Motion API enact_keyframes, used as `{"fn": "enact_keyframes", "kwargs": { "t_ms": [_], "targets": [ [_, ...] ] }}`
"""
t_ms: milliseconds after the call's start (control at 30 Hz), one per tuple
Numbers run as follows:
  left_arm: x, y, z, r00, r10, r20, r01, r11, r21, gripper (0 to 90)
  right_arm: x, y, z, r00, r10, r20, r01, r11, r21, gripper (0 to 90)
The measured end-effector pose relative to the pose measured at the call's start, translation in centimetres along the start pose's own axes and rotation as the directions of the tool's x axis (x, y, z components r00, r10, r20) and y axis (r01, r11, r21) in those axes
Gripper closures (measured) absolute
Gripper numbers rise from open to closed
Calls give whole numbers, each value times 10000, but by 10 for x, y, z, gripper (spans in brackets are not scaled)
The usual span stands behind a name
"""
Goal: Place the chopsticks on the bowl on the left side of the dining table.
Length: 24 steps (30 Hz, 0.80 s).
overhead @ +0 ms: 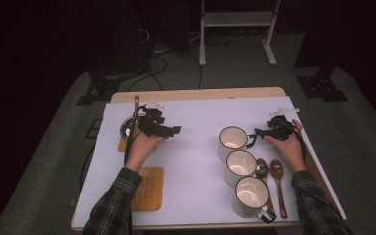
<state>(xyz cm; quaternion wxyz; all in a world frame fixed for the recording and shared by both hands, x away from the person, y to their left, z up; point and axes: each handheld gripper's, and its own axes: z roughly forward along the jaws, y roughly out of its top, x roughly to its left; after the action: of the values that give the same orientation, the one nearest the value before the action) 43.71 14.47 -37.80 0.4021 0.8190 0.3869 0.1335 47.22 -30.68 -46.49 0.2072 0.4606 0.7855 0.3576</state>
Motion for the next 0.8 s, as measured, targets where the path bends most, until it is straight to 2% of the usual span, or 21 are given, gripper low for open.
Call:
{"fn": "enact_keyframes", "kwargs": {
  "t_ms": [233,433,800],
  "targets": [
    [-23,-7,2,9994,92,324,-93,10000,21,67,0,0,0,10000,13,-1,-13,10000,8,282],
    [-47,-14,2,9969,358,694,-357,9994,-38,36,0,0,0,10000,12,-1,-12,10000,4,281],
    [-81,-37,8,9886,1127,997,-1157,9930,248,15,0,0,0,10000,30,-16,-30,10000,15,281]
  ]
}}
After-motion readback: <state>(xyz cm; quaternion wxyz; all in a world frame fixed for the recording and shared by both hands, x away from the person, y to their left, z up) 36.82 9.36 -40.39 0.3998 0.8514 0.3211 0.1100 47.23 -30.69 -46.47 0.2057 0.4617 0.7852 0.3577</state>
